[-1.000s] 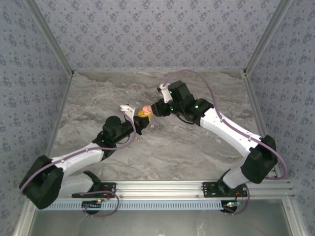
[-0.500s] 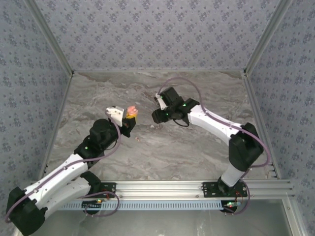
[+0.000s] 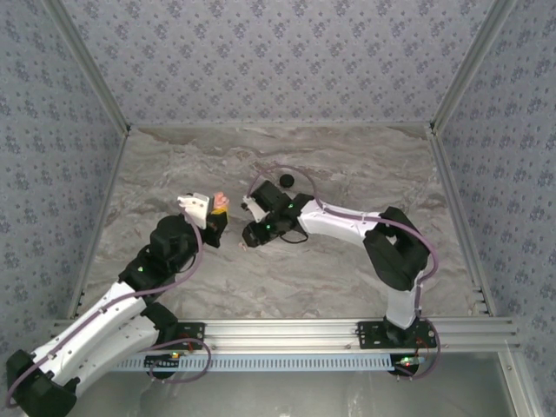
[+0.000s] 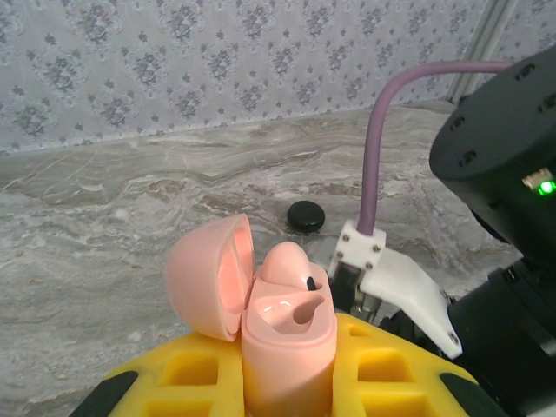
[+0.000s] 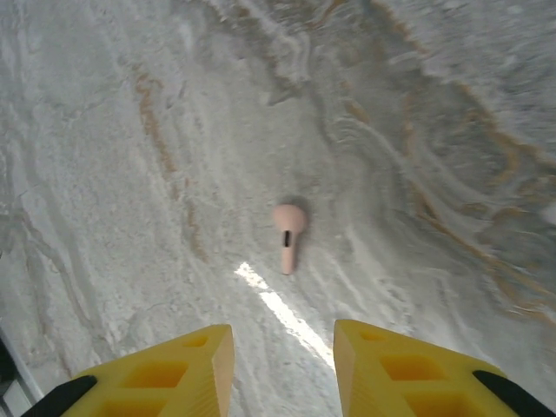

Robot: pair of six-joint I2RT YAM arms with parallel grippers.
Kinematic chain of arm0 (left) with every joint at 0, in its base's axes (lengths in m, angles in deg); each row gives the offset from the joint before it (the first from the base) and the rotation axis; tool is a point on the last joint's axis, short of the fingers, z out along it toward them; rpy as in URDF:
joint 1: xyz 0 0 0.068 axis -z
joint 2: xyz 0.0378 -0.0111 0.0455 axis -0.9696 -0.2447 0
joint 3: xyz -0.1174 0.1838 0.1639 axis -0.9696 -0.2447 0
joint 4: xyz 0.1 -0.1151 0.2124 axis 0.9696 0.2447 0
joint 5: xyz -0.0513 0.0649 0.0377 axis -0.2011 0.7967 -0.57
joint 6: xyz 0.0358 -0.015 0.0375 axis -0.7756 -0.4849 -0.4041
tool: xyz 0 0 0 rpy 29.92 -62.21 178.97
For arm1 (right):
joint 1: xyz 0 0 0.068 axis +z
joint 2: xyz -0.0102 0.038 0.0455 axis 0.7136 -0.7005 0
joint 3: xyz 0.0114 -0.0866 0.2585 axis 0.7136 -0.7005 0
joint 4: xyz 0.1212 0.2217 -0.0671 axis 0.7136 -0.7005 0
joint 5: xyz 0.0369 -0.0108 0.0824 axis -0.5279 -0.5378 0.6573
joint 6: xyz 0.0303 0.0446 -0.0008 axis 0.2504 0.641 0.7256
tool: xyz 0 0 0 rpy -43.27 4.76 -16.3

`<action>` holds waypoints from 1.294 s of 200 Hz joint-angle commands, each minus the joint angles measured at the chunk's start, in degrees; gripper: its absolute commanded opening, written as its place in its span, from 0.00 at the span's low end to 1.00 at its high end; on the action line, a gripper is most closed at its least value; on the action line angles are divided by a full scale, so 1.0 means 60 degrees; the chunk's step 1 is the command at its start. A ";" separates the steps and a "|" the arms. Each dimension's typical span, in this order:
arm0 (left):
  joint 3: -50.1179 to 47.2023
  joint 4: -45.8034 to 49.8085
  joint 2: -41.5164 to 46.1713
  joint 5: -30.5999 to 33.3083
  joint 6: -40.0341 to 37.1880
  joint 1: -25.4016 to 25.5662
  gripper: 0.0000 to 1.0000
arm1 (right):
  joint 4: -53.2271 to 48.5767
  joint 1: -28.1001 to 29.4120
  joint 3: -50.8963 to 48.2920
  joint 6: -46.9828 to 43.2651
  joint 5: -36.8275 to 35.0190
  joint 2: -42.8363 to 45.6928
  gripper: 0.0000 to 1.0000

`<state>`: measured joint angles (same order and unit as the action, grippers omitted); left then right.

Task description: Insert the wireless bluetooth earbuds into the charging case

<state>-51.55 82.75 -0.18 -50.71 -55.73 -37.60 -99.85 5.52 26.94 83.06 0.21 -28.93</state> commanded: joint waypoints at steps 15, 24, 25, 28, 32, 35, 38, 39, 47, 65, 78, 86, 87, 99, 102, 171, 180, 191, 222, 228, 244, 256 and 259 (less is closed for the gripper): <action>0.0412 0.0197 0.0296 0.0330 -0.0161 -0.0101 0.17 | 0.0426 0.0245 -0.0076 0.0290 0.0474 -0.0515 0.35; 0.0394 0.0205 0.0332 0.0320 -0.0161 -0.0110 0.17 | 0.0460 0.0302 -0.0061 0.0315 0.0383 -0.0628 0.34; 0.0394 0.0205 0.0340 0.0315 -0.0161 -0.0107 0.17 | 0.0461 0.0306 -0.0058 0.0320 0.0375 -0.0633 0.34; 0.0395 0.0205 0.0348 0.0317 -0.0161 -0.0104 0.17 | 0.0486 0.0330 -0.0061 0.0324 0.0335 -0.0676 0.34; 0.0395 0.0212 0.0356 0.0302 -0.0161 -0.0105 0.17 | 0.0504 0.0341 -0.0049 0.0314 0.0303 -0.0713 0.33; 0.0395 0.0218 0.0362 0.0301 -0.0159 -0.0104 0.17 | 0.0506 0.0344 -0.0029 0.0312 0.0295 -0.0745 0.33; 0.0395 0.0219 0.0356 0.0306 -0.0161 -0.0104 0.17 | 0.0510 0.0355 -0.0003 0.0297 0.0302 -0.0789 0.33; 0.0395 0.0227 0.0360 0.0301 -0.0161 -0.0111 0.17 | 0.0501 0.0355 0.0007 0.0304 0.0291 -0.0809 0.33; 0.0388 0.0234 0.0363 0.0287 -0.0159 -0.0126 0.17 | 0.0465 0.0394 0.0105 0.0310 0.0240 -0.0926 0.33; 0.0395 0.0249 0.0371 0.0269 -0.0166 -0.0126 0.17 | 0.0391 0.0434 0.0270 0.0308 0.0050 -0.1156 0.32; 0.0411 0.0249 0.0378 0.0245 -0.0188 -0.0137 0.17 | 0.0375 0.0450 0.0323 0.0325 -0.0100 -0.1285 0.33; 0.0422 0.0249 0.0378 0.0244 -0.0200 -0.0144 0.17 | 0.0361 0.0449 0.0386 0.0339 -0.0099 -0.1354 0.33; 0.0416 0.0249 0.0378 0.0241 -0.0202 -0.0139 0.17 | 0.0360 0.0446 0.0392 0.0339 -0.0093 -0.1362 0.33; 0.0421 0.0249 0.0378 0.0239 -0.0205 -0.0140 0.17 | 0.0347 0.0468 0.0456 0.0333 -0.0104 -0.1447 0.33; 0.0416 0.0250 0.0378 0.0229 -0.0205 -0.0145 0.17 | 0.0345 0.0460 0.0481 0.0338 -0.0102 -0.1476 0.33; 0.0366 0.0235 0.0389 0.0152 -0.0176 -0.0186 0.17 | 0.0079 0.0499 0.0954 0.0281 -0.0361 -0.2039 0.34; 0.0353 0.0231 0.0398 0.0146 -0.0168 -0.0184 0.17 | 0.0024 0.0507 0.1034 0.0281 -0.0393 -0.2140 0.34; 0.0349 0.0234 0.0393 0.0144 -0.0176 -0.0195 0.17 | -0.0044 0.0525 0.1137 0.0261 -0.0445 -0.2244 0.33; 0.0344 0.0263 0.0433 0.0129 -0.0172 -0.0219 0.17 | -0.0261 0.0575 0.1284 0.0236 -0.0740 -0.2453 0.29; 0.0335 0.0263 0.0436 0.0134 -0.0176 -0.0207 0.17 | -0.0268 0.0583 0.1274 0.0248 -0.0794 -0.2462 0.27; 0.0331 0.0263 0.0465 0.0116 -0.0169 -0.0227 0.17 | -0.0277 0.0576 0.1194 0.0279 -0.0979 -0.2397 0.22; 0.0313 0.0263 0.0452 0.0116 -0.0176 -0.0225 0.17 | -0.0284 0.0560 0.1132 0.0294 -0.1127 -0.2319 0.19; 0.0328 0.0276 0.0455 0.0120 -0.0176 -0.0241 0.17 | -0.0274 0.0567 0.1096 0.0308 -0.1169 -0.2289 0.18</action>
<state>-51.55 84.46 1.59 -49.79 -55.92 -38.60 -99.69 8.40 33.72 84.50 -3.87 -41.65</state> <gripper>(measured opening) 0.188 0.202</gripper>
